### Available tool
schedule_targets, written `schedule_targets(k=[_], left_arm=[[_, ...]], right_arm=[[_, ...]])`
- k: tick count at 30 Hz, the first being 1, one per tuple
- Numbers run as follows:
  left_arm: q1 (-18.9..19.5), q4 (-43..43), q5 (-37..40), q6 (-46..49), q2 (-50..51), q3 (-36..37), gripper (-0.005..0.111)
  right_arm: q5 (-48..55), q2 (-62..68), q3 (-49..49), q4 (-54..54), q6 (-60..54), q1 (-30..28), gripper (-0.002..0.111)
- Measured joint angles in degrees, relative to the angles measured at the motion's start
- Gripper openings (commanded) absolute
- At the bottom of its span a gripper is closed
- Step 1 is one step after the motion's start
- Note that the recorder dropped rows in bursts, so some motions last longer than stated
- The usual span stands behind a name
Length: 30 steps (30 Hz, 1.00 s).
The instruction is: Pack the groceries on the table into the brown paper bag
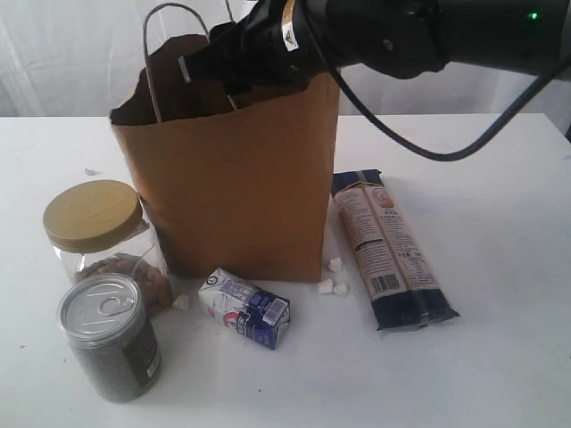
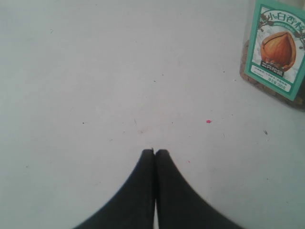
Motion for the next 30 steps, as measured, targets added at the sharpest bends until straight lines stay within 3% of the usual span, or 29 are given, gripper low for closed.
schedule_targets(k=[19,30], left_arm=[[0.0,0.0,0.0,0.0,0.0,0.0,0.0],[0.0,0.0,0.0,0.0,0.0,0.0,0.0]], right_arm=[[3.7,-4.1,-0.1,-0.7,0.0,0.0,0.06],[20.0,-11.4,-0.1,-5.6,-3.2,0.0,0.06]])
